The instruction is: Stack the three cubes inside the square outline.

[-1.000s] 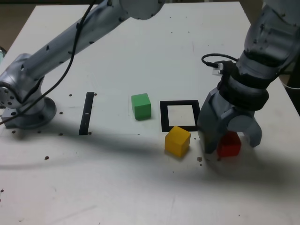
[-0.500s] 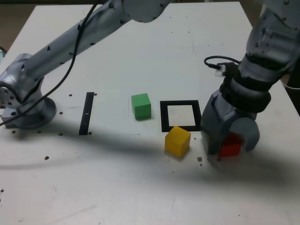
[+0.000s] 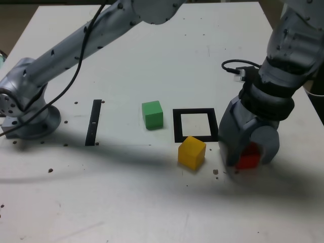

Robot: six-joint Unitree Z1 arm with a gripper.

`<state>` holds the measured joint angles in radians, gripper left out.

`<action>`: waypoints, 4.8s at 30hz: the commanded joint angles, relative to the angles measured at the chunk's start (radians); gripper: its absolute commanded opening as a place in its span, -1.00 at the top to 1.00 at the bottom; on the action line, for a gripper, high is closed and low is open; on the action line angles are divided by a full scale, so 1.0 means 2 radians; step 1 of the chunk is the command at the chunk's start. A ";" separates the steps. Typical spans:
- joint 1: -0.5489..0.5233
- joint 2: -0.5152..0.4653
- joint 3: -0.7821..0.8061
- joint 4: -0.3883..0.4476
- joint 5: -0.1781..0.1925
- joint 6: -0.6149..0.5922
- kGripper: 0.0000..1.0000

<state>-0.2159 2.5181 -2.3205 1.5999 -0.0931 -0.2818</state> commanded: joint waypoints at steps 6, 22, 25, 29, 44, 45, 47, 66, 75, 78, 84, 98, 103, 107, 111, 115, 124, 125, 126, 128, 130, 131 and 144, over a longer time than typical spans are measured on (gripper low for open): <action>0.001 -0.022 0.000 0.011 0.016 0.005 0.08; 0.036 -0.091 0.091 0.004 0.044 0.067 0.08; 0.047 -0.104 0.116 -0.003 0.052 0.089 0.08; 0.059 -0.123 0.157 -0.022 0.058 0.107 0.08; 0.075 -0.191 0.311 -0.116 0.058 0.121 0.08; 0.075 -0.193 0.316 -0.119 0.057 0.121 0.08; 0.075 -0.195 0.325 -0.126 0.056 0.122 0.08; 0.089 -0.180 0.353 -0.163 0.044 0.137 0.08; 0.092 -0.173 0.357 -0.173 0.040 0.141 0.08; 0.092 -0.171 0.359 -0.177 0.038 0.142 0.08; 0.094 -0.169 0.367 -0.184 0.033 0.145 -0.47; 0.096 -0.187 0.374 -0.188 0.035 0.148 -0.97; 0.096 -0.213 0.377 -0.179 0.046 0.145 -0.99; 0.096 -0.237 0.373 -0.162 0.060 0.143 -0.99; 0.096 -0.249 0.367 -0.146 0.067 0.142 -0.99; 0.096 -0.252 0.366 -0.140 0.068 0.142 -0.98; 0.075 -0.264 0.374 -0.135 0.064 0.149 -0.98; 0.070 -0.266 0.373 -0.134 0.063 0.148 -0.98; 0.065 -0.267 0.373 -0.133 0.062 0.148 -0.98; 0.055 -0.268 0.373 -0.131 0.058 0.145 -0.98; 0.043 -0.270 0.373 -0.129 0.053 0.141 -0.98; 0.037 -0.270 0.373 -0.129 0.050 0.139 -0.98; -0.061 -0.246 0.355 -0.131 0.026 0.098 -0.98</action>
<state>-0.3290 2.0194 -1.6107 1.3404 -0.0407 -0.0795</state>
